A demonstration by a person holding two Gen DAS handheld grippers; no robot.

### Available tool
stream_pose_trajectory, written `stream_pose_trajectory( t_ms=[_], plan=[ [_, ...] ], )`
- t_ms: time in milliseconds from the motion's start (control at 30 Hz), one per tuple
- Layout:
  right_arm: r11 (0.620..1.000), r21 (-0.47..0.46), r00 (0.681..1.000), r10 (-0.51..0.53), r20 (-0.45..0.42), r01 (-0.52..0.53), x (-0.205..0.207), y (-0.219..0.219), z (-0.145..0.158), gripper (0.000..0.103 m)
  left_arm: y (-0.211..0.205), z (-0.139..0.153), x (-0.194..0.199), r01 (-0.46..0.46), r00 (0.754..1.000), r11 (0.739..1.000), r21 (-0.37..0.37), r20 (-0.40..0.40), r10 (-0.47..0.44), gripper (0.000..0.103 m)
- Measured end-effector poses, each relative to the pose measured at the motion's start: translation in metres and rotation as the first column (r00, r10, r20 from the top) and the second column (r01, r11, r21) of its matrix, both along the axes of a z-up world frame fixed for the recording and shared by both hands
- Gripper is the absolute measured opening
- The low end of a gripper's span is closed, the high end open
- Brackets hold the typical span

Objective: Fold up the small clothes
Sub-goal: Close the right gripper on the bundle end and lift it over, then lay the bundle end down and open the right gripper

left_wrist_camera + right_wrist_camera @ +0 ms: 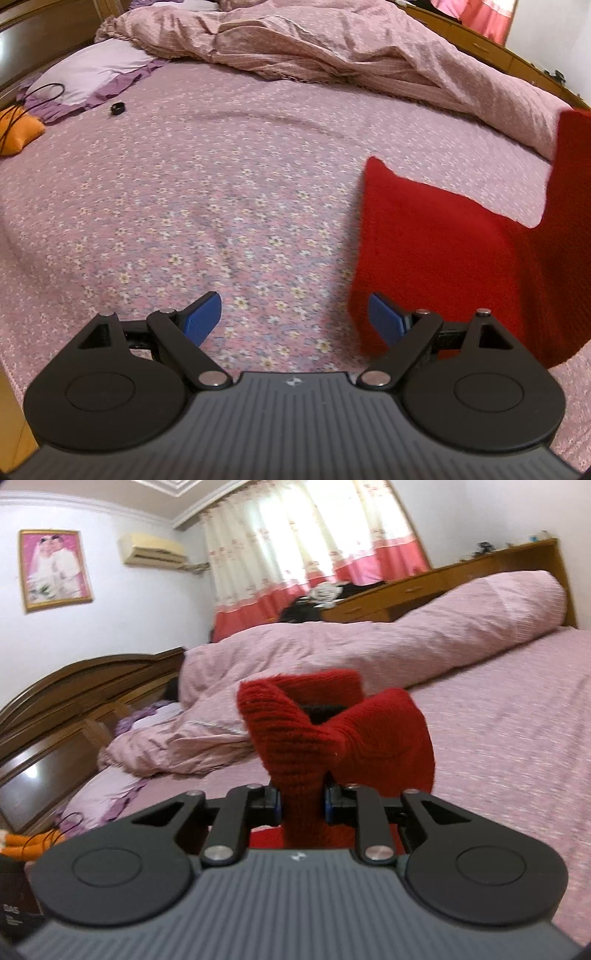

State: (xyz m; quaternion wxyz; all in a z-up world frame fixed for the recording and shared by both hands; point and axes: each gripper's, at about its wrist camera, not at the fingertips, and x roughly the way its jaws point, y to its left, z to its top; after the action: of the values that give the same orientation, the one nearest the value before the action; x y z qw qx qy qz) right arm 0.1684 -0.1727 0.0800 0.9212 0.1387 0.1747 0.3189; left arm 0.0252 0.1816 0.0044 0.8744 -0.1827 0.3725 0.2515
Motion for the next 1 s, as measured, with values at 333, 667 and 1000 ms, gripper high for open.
stream_pose_trajectory(
  t_ms=[333,667,1000],
  plan=[
    [0.971,-0.109,0.977,0.208,-0.051,-0.213,-0.008,0.073,-0.019,0.022,0.014,-0.010,-0.011,-0.035,0.999,0.999,-0.008,-0.017,0.035,0.090],
    [0.959,-0.105,0.962,0.253,-0.098,-0.263,-0.015,0.095,-0.036,0.022,0.031,-0.019,-0.020,-0.065,0.998,0.997,-0.028,-0.024,0.064,0.090],
    [0.925,-0.093,0.929,0.362,-0.075,-0.368,-0.035,0.130,-0.029,0.021,0.048,-0.021,-0.037,-0.109,0.994,0.994,-0.022,-0.034,0.108,0.090]
  ],
)
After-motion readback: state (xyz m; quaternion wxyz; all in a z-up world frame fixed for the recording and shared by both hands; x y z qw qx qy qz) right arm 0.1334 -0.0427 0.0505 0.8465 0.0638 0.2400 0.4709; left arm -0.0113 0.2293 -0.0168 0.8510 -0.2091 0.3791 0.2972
